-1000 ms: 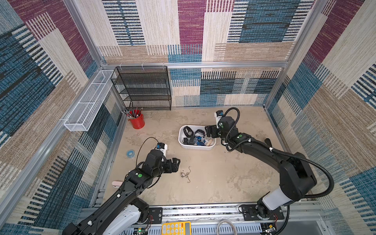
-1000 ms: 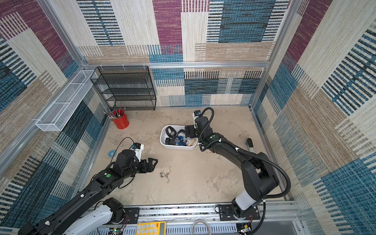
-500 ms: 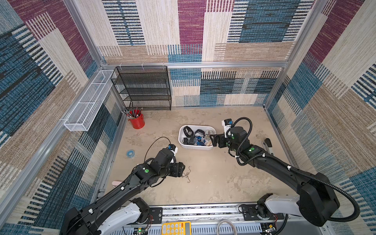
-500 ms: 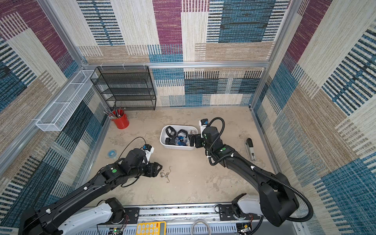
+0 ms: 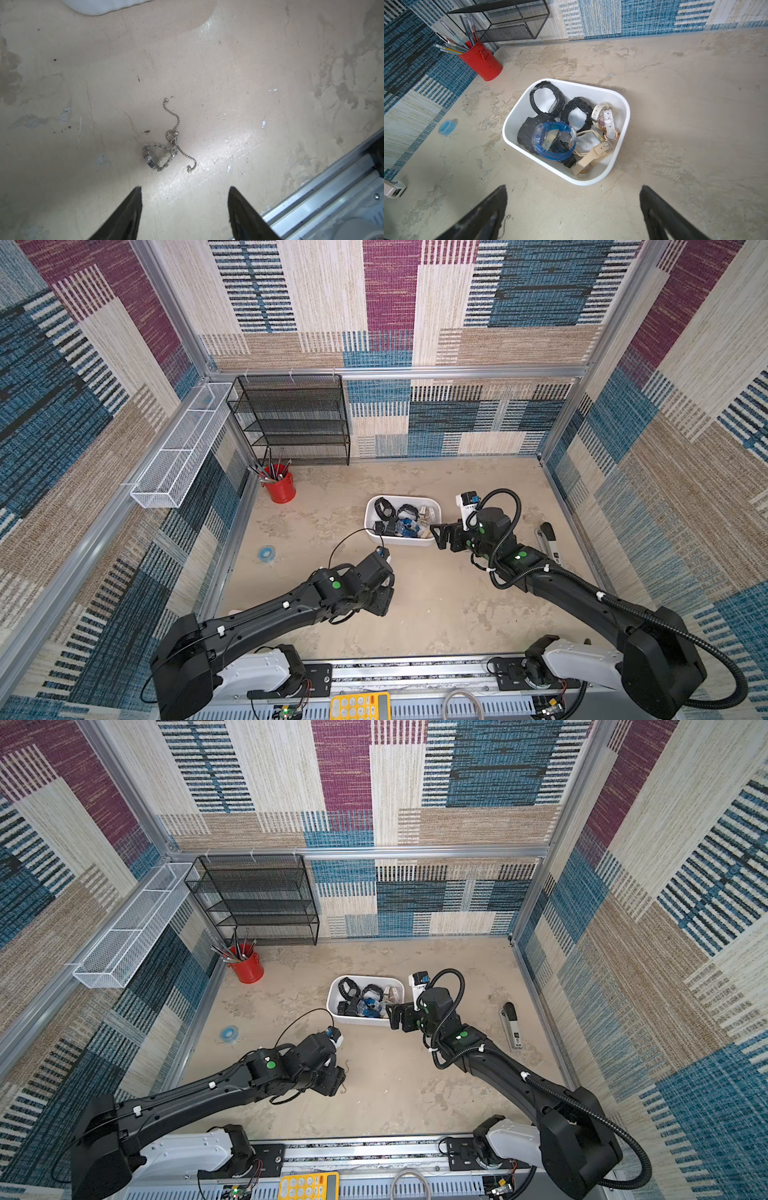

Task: Put the watch into the storage box
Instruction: Pick up the watch at the center of the board.

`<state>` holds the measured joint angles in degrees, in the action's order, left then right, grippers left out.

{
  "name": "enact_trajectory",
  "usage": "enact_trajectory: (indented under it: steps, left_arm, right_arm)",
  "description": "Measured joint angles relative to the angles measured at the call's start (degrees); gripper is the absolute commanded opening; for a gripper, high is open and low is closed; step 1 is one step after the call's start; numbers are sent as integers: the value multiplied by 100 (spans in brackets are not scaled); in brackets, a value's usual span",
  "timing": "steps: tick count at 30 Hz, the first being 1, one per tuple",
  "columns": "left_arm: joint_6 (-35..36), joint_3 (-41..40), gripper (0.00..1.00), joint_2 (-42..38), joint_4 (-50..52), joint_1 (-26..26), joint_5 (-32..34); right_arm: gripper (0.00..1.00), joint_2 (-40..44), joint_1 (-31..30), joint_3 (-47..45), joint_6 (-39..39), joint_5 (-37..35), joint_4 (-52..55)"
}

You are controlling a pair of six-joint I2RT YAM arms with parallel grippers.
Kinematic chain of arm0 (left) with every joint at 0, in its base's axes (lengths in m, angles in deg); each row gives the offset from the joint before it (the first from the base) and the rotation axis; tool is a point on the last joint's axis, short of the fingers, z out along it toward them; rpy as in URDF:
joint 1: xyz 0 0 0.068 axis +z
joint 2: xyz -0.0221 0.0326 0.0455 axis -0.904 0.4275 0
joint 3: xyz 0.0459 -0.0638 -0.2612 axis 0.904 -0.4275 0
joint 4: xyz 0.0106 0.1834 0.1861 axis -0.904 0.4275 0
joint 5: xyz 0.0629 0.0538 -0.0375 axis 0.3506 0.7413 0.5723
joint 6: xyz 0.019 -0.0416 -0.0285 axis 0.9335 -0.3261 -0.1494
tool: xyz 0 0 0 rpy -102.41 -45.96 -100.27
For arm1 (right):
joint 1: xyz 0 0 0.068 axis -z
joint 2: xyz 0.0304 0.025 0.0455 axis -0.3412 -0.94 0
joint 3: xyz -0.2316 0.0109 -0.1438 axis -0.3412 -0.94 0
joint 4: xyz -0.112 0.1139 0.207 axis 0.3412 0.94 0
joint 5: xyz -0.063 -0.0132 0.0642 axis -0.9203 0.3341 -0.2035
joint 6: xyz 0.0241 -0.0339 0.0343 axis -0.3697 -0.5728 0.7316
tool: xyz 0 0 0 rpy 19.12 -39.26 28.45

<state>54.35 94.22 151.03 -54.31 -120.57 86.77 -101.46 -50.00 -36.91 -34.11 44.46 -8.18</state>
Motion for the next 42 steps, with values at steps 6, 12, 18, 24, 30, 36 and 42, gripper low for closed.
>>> enact_trajectory:
  steps: [6,12,18,24,30,36,42]
  left_arm:
    - [66,85,60,542,-46,-92,129]
    - [68,79,59,955,-170,-96,133]
    - [66,109,54,1440,-299,-96,131]
    - [63,120,42,1694,-372,-96,133]
    - [37,35,30,1768,-428,-96,138]
    - [-26,-85,19,1823,-494,-96,157]
    - [-72,-92,0,1845,-557,-87,208]
  right_arm:
    - [100,511,-7,-446,-2,496,31]
    - [100,1285,-57,-973,-2,1110,225]
    - [100,1532,-142,-1115,107,1268,365]
    - [100,1464,-186,-1117,129,1270,365]
    - [99,1399,-216,-1115,129,1261,365]
    - [100,1364,-221,-1064,129,1207,354]
    - [100,1333,-225,-1036,133,1196,339]
